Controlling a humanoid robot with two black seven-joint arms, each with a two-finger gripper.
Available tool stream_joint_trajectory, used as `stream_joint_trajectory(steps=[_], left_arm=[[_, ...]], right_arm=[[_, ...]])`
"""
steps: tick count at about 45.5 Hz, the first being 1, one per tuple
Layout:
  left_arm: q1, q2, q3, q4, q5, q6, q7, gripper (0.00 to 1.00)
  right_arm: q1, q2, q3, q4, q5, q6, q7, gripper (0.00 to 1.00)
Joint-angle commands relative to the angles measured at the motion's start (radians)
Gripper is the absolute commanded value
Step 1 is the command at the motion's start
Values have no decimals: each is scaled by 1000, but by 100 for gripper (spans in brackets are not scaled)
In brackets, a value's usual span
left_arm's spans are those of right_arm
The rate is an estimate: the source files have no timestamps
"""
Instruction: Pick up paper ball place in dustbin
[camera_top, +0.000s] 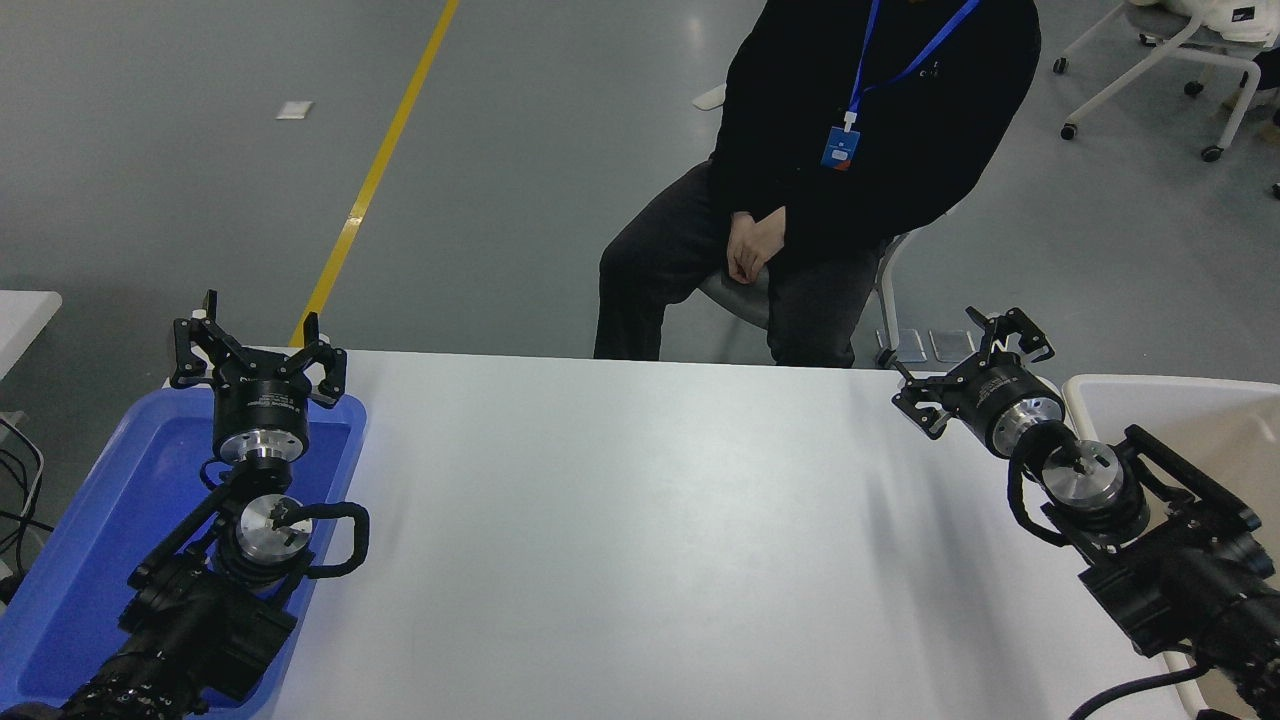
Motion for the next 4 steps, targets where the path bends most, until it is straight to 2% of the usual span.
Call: stream_joint_trajectory(steps=[1, 4], left_arm=[[0, 0, 0, 0, 0, 0, 0, 99], [0, 0, 0, 0, 0, 0, 1, 99]], right_arm=[[3, 0, -2, -8, -11, 0, 0, 100], [1, -2, -2, -8, -11, 0, 0, 100]])
